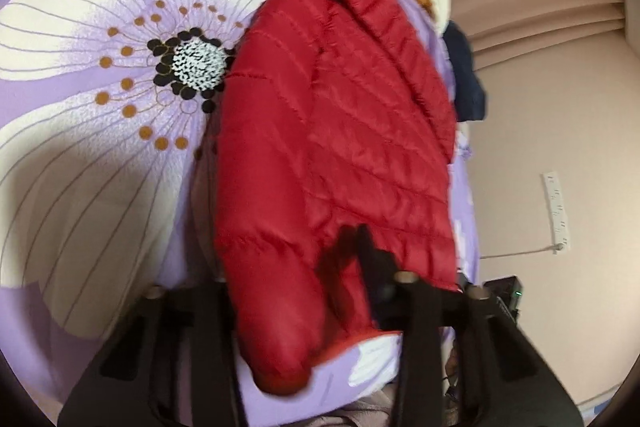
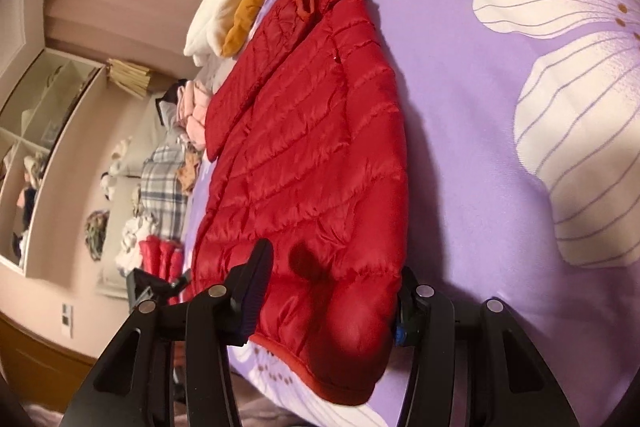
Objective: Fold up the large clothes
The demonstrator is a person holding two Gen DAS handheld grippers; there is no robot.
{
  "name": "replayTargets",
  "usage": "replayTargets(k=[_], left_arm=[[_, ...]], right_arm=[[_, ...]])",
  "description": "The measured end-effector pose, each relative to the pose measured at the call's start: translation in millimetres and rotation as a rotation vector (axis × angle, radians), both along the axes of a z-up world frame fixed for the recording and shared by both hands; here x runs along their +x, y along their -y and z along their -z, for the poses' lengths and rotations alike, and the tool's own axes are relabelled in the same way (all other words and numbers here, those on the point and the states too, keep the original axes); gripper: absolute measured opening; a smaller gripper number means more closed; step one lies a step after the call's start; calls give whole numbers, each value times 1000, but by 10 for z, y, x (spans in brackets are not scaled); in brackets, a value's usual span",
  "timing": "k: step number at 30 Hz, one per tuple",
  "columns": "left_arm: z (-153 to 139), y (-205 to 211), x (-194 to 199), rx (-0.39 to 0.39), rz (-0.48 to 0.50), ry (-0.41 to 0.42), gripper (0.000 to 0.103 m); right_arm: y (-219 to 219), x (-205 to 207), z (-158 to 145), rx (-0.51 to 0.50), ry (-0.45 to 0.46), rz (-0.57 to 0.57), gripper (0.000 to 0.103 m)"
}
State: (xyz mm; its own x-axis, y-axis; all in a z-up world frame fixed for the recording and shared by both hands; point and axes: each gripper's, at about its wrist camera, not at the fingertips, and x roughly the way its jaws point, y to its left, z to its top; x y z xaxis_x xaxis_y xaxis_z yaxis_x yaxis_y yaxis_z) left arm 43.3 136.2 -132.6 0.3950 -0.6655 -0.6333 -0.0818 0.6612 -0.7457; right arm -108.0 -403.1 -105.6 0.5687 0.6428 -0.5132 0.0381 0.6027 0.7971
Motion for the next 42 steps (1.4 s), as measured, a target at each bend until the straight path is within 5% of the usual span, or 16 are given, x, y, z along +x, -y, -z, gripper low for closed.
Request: replayTargets(k=[5,8,20,42], left_arm=[[-78,40,86,39,-13,6,15],[-257,80,79,94,-1,65,13],[-1109,79,-35,49,20,361,12],[-2316,-52,-824,-8,115,753,12]], right_arm=[[-7,28,-37,-105,6,18,25],[-67,-21,-201,-191,79,14,18],[-137,-164,-904,-280,331,30,16],[-134,-937,-1976,-309,763,-83,16]])
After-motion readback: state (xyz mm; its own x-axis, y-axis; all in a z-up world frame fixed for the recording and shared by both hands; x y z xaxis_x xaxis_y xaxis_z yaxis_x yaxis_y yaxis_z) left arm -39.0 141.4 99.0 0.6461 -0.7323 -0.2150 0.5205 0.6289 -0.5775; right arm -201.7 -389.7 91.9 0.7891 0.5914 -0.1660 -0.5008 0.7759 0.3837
